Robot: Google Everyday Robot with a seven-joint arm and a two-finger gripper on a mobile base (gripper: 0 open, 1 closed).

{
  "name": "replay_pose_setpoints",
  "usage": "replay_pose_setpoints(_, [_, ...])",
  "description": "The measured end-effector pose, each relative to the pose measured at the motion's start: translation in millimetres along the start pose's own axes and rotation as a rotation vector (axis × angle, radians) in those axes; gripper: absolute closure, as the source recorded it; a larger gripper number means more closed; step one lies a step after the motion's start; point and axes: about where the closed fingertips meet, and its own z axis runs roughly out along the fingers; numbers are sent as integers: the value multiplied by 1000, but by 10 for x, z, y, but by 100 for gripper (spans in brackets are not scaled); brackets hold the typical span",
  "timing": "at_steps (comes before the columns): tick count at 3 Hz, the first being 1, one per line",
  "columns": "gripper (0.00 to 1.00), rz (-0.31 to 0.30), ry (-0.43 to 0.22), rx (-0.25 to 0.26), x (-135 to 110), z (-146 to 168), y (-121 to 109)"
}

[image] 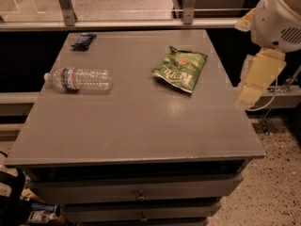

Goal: Place water bottle upright

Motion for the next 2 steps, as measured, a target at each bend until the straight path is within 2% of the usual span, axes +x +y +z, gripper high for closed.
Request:
replay_pose_setpoints(1, [0,-19,-115,-17,-632,323,-250])
replay_pose_setpoints(2, [0,-31,-177,-51,-1249,656,-340])
